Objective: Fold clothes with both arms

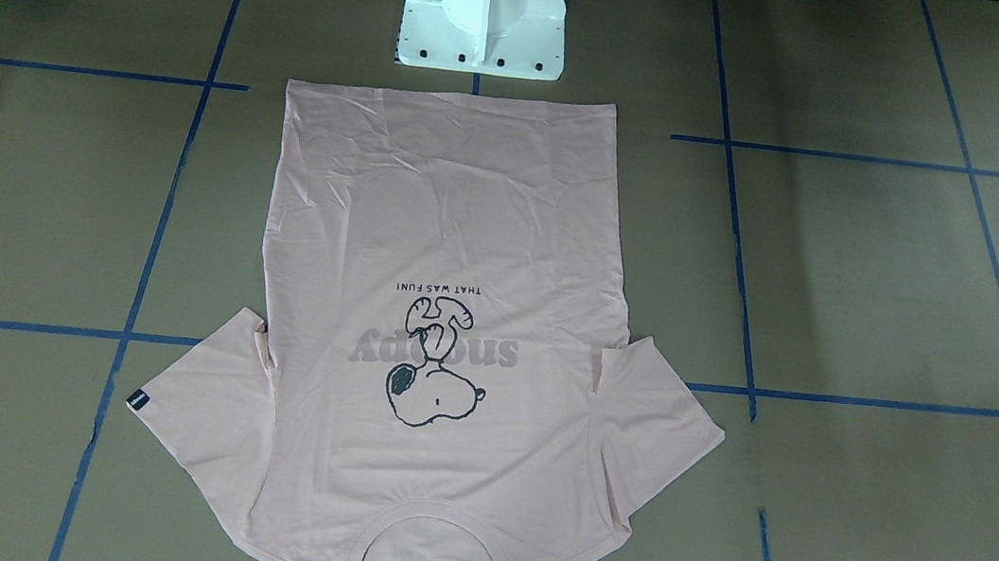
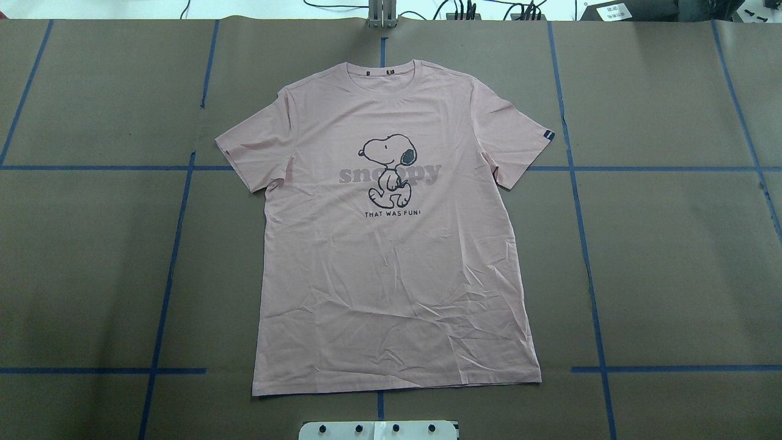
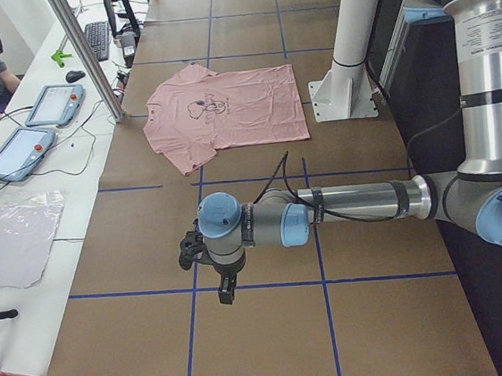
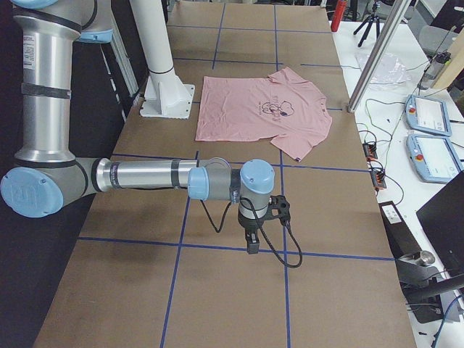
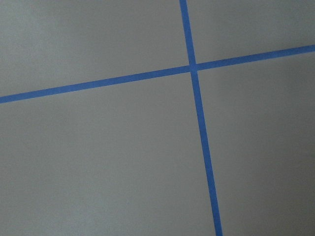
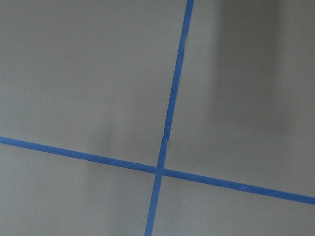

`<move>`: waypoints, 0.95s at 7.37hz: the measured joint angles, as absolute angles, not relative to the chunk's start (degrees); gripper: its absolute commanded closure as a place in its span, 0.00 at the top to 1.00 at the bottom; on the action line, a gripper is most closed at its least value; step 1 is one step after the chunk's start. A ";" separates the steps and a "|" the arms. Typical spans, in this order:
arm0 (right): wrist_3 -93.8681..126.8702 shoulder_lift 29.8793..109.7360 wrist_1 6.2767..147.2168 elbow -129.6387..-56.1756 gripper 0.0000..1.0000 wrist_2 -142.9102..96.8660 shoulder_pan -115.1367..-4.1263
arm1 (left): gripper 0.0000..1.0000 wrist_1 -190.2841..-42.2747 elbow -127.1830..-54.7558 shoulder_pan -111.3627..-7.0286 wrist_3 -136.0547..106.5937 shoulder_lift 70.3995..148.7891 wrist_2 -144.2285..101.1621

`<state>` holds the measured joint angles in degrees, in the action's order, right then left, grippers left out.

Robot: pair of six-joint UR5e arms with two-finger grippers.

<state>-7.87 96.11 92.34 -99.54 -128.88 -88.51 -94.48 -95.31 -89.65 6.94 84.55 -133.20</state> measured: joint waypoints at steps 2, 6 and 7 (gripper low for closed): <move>-8.10 96.21 91.47 -99.45 1.00 -128.93 -88.37 | 1.00 -94.54 -95.57 -89.61 7.00 84.66 -133.16; -7.65 93.32 89.56 -99.83 1.00 -128.70 -86.24 | 1.00 -95.45 -96.07 -89.57 7.22 85.67 -133.30; -7.54 91.07 86.21 -98.97 1.00 -128.30 -85.90 | 1.00 -97.62 -96.11 -89.52 7.21 86.22 -133.39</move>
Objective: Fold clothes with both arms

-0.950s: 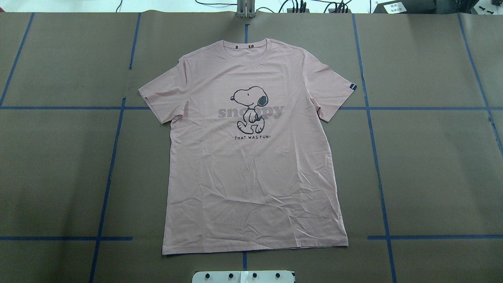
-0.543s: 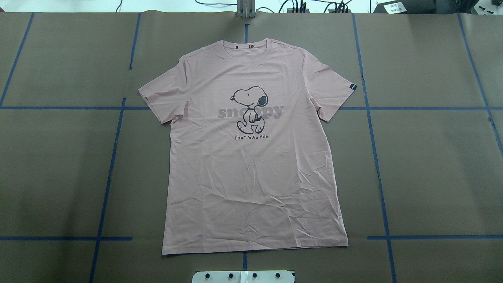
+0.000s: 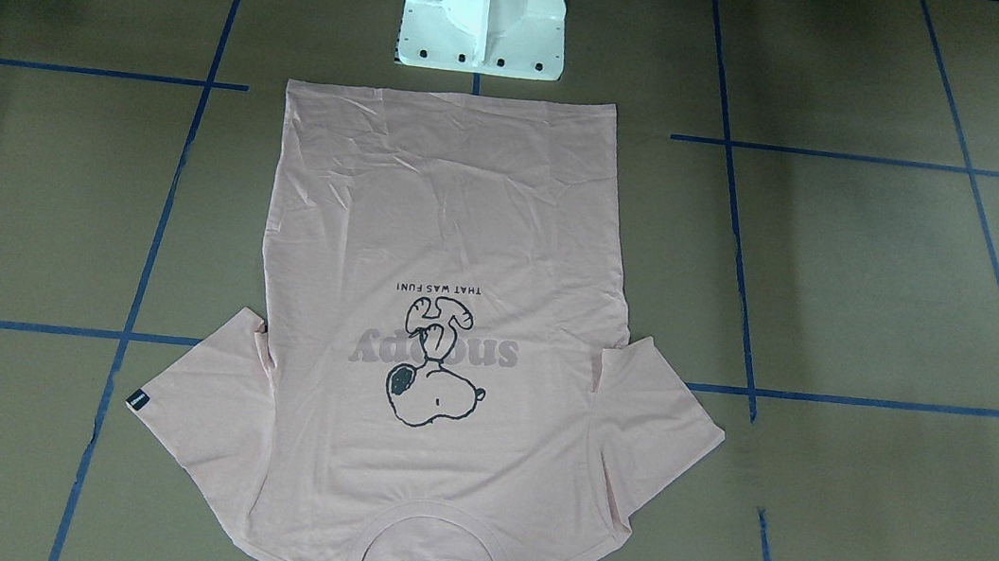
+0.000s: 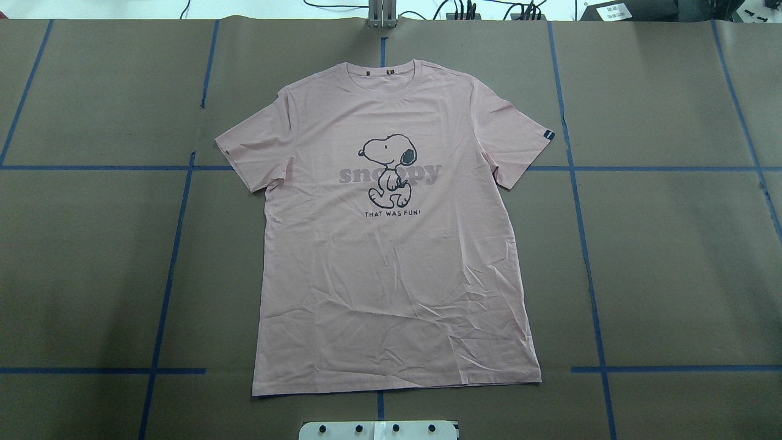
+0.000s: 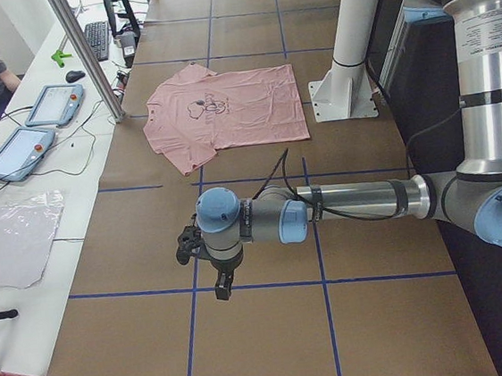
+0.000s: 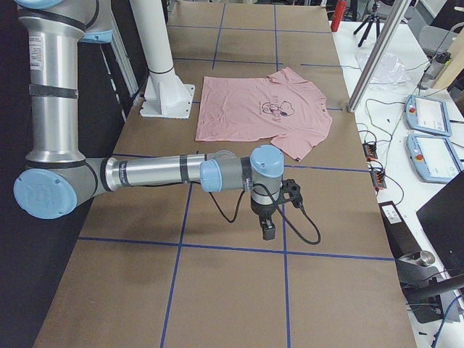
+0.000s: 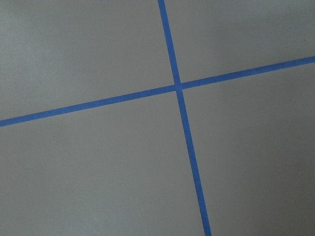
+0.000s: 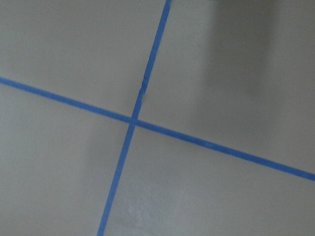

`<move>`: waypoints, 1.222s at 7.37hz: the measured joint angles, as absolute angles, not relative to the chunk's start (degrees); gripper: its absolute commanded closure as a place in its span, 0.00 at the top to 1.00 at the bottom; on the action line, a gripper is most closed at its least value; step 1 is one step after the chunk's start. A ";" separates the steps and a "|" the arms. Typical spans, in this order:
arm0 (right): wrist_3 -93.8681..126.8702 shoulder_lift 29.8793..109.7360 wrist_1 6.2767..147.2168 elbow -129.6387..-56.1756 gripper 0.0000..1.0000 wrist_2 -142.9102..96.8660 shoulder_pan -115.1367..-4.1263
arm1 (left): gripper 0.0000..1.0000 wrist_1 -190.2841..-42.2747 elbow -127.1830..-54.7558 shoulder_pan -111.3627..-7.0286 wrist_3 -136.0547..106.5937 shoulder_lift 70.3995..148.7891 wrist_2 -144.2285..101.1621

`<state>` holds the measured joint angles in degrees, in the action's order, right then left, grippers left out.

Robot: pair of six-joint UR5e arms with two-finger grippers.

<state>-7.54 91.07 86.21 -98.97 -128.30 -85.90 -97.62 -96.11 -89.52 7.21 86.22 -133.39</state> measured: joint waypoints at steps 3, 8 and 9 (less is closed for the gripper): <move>-5.99 83.08 72.14 -88.98 1.00 -127.63 -85.71 | 1.00 -113.68 -95.46 -89.52 6.93 91.13 -129.66; 12.20 79.74 63.31 -86.57 0.99 -132.06 -82.62 | 1.00 -130.39 -94.57 -89.56 -2.04 95.59 -127.35; 23.32 78.81 57.86 -86.54 0.94 -131.39 -79.00 | 1.00 -131.37 -94.68 -89.56 -2.81 95.71 -127.50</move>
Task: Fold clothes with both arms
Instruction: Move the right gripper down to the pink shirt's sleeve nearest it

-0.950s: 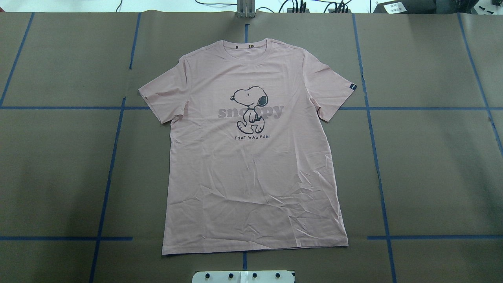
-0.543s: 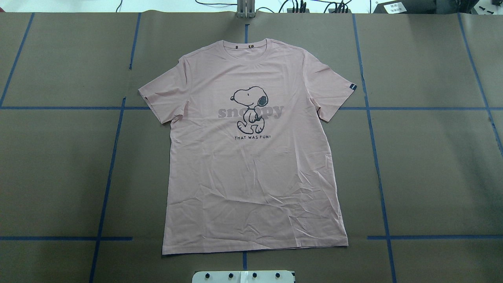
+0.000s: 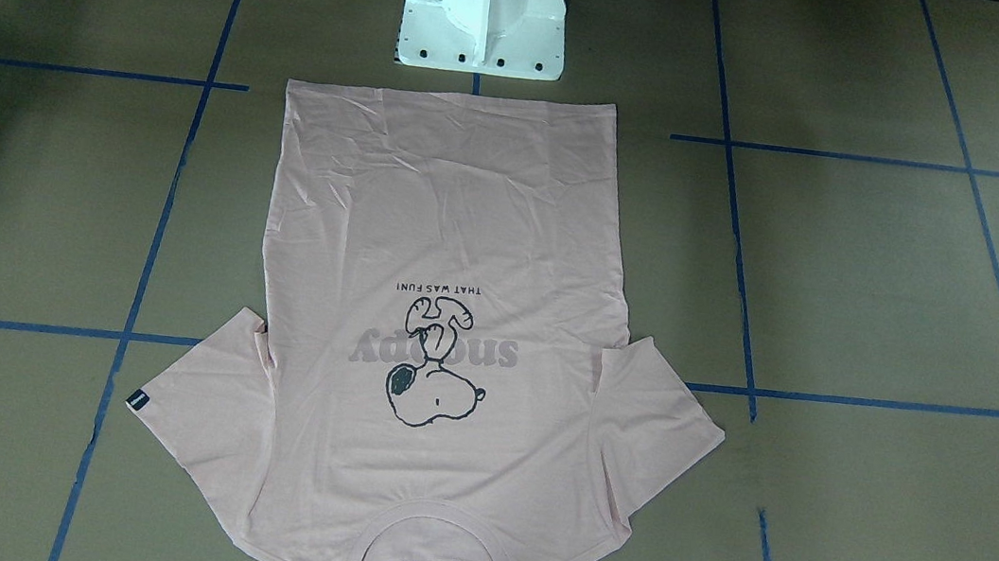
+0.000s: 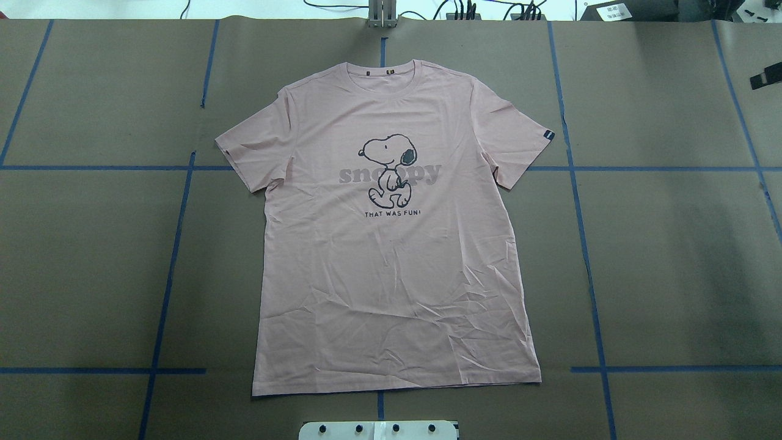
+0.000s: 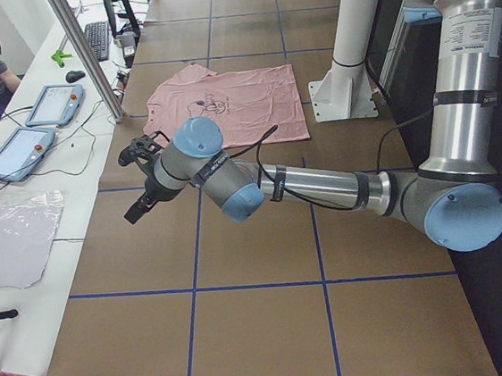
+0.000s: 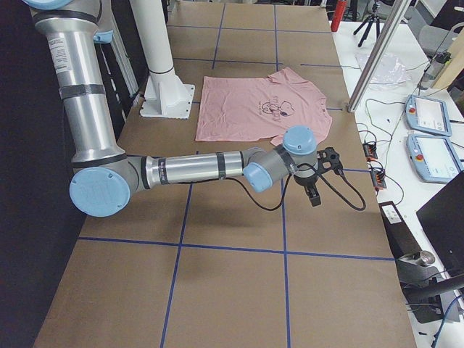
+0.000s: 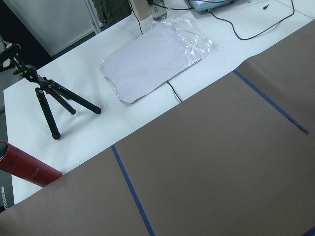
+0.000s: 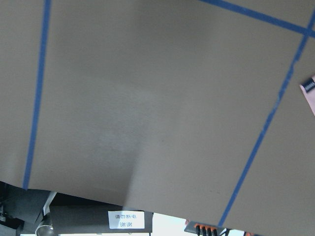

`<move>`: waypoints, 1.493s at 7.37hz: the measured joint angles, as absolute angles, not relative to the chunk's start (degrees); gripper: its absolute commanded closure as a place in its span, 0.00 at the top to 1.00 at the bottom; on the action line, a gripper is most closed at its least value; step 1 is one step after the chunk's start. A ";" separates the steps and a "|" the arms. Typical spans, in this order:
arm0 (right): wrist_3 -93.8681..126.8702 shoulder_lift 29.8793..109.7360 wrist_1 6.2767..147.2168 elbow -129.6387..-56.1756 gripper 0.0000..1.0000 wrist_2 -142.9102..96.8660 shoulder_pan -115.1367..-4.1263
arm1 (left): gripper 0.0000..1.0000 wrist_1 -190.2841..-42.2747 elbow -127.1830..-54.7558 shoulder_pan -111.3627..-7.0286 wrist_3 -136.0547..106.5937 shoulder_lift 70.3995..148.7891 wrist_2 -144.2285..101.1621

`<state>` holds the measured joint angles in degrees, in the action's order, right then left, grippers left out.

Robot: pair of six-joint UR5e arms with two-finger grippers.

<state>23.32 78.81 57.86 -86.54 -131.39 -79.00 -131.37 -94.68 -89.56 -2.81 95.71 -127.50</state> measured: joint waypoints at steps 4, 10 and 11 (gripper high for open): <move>53.42 70.95 50.25 -85.11 0.57 -112.76 -59.71 | 1.00 -131.98 -94.83 -89.52 -3.42 95.82 -129.14; 62.86 61.80 49.66 -73.93 0.47 -97.69 -47.61 | 1.00 -132.01 -94.75 -89.47 -3.43 95.20 -131.21; 62.62 61.78 49.66 -73.43 0.47 -97.36 -47.52 | 1.00 -132.01 -94.75 -89.47 -3.43 95.19 -131.22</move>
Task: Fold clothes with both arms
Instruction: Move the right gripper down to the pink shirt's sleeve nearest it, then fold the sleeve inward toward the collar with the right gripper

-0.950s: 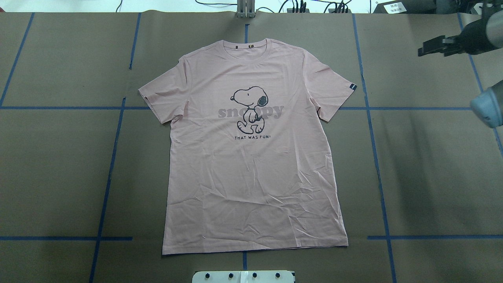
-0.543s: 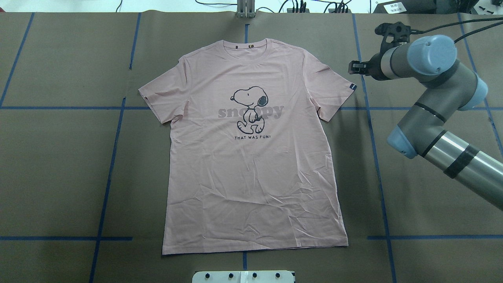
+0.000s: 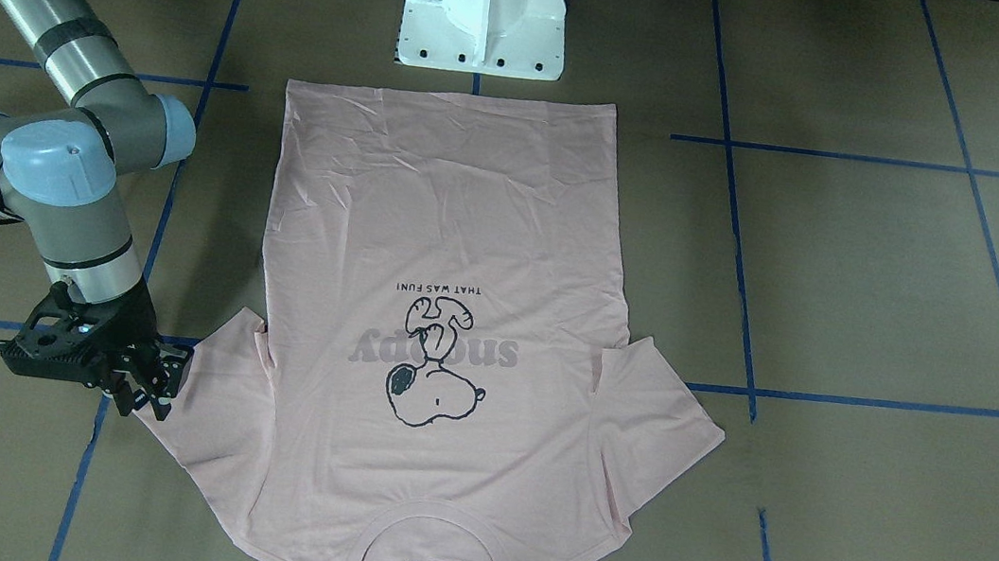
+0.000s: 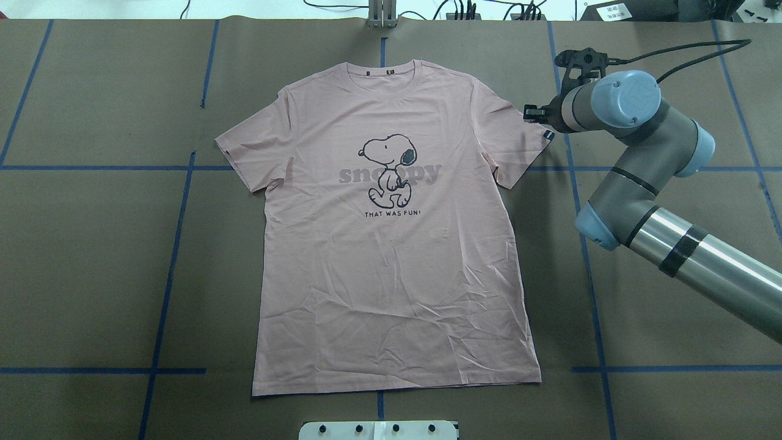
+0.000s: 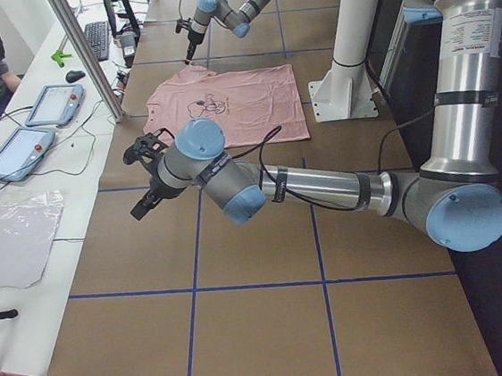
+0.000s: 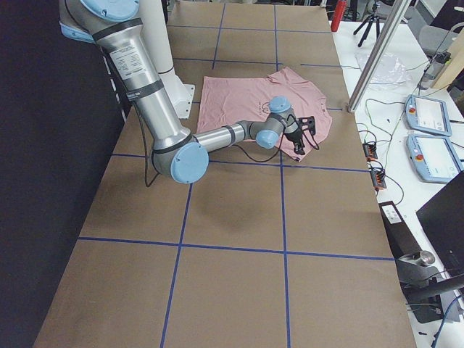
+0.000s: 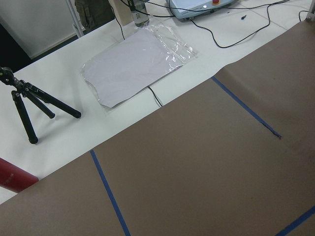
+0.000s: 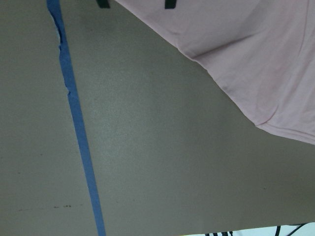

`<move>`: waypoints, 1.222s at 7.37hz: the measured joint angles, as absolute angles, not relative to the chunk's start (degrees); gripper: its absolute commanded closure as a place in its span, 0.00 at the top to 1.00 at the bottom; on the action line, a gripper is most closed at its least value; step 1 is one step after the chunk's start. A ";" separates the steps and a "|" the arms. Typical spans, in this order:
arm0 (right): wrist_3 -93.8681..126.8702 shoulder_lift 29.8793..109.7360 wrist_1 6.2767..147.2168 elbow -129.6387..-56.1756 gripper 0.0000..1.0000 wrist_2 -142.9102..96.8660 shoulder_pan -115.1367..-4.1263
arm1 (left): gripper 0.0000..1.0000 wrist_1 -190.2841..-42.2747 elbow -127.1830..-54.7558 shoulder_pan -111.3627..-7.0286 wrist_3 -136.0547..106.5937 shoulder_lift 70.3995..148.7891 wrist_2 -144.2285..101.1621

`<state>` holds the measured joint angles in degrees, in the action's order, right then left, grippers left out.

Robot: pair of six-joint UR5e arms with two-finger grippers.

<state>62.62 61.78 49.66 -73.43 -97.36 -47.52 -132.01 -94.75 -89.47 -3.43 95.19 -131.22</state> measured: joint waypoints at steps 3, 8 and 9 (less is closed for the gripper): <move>62.41 62.46 49.64 -72.71 0.47 -96.26 -47.17 | 1.00 -132.01 -94.82 -89.47 -3.43 95.24 -131.24; 62.49 63.00 49.66 -72.48 0.47 -95.71 -46.45 | 1.00 -132.01 -94.83 -89.47 -3.43 95.19 -131.22; 62.51 63.00 49.66 -72.24 0.46 -95.66 -46.35 | 1.00 -132.01 -94.83 -89.47 -3.43 95.19 -131.22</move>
